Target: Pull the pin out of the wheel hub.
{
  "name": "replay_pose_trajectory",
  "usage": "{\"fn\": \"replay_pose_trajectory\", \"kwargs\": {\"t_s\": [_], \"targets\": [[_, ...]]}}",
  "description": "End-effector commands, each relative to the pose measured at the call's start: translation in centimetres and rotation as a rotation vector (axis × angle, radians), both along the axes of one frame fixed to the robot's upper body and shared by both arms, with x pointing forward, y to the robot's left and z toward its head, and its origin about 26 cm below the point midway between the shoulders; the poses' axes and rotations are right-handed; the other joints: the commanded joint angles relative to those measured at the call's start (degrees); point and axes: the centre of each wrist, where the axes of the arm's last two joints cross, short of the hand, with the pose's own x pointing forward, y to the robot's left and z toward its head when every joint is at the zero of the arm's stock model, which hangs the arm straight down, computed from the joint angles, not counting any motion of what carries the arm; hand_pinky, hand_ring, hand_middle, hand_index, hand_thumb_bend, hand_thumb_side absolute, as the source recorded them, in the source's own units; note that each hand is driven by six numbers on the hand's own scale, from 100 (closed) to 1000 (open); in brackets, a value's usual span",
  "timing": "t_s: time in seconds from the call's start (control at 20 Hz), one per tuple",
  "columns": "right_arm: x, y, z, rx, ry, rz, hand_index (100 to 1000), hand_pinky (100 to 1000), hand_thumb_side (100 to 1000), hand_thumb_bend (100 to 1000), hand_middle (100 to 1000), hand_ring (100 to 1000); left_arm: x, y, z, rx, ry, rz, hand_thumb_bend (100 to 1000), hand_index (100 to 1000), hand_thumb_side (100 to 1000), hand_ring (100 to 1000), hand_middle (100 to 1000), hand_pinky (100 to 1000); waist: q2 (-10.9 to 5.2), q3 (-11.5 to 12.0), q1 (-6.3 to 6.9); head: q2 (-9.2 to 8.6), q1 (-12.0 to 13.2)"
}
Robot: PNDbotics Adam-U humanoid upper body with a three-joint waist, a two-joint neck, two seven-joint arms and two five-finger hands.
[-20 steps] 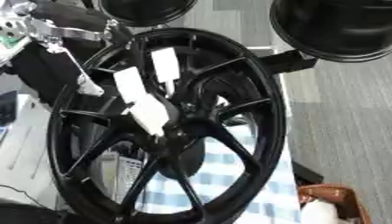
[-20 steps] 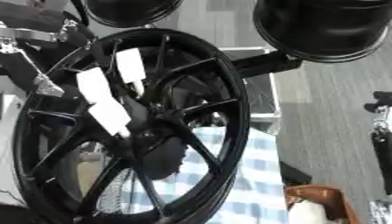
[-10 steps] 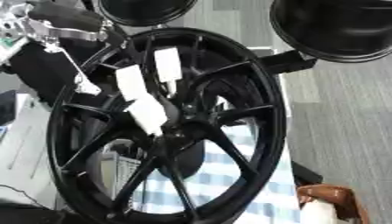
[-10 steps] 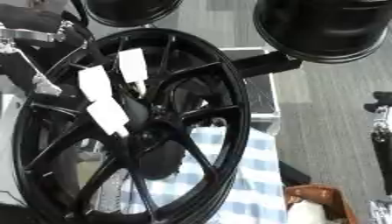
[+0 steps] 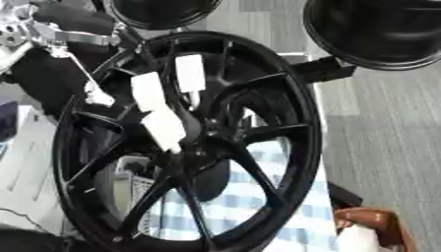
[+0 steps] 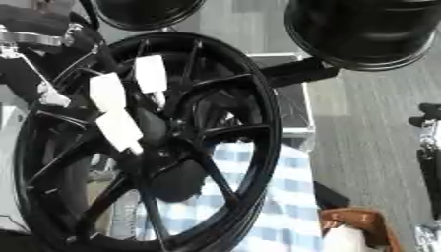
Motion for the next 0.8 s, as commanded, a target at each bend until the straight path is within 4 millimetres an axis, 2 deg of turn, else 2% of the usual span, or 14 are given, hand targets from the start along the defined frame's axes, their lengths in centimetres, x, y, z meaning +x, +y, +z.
{"fn": "replay_pose_trajectory", "kwargs": {"t_s": [0.05,0.15,0.3,0.5,0.8], "targets": [[-0.07,0.03,0.59,0.002,-0.020,0.009,660,774,687,100,490,638,-0.07,0.27,1.40,0.192,0.008,-0.153,424,867,736,755,702,824,-0.80,0.0,0.00,-0.09,0.1],[-0.07,0.04,0.58,0.003,-0.019,0.009,660,774,688,100,490,638,-0.03,0.23,1.48,0.183,0.012,-0.147,427,861,790,754,696,823,-0.81,0.0,0.01,-0.07,0.1],[-0.07,0.05,0.59,0.005,-0.018,0.009,660,774,688,100,490,638,0.00,0.14,1.48,0.177,0.018,-0.138,432,854,814,752,692,818,-0.80,0.0,0.03,-0.04,0.1],[-0.05,0.08,0.60,0.008,-0.018,0.008,659,774,689,100,490,637,0.10,0.03,1.34,0.189,0.020,-0.122,490,830,884,744,662,806,-0.81,-0.1,0.10,0.01,0.2],[-0.02,0.06,0.65,0.012,-0.020,0.007,659,774,689,100,490,636,0.32,-0.24,1.03,0.225,0.014,-0.106,536,811,917,732,626,797,-0.89,-0.2,0.20,0.15,0.4]]}}
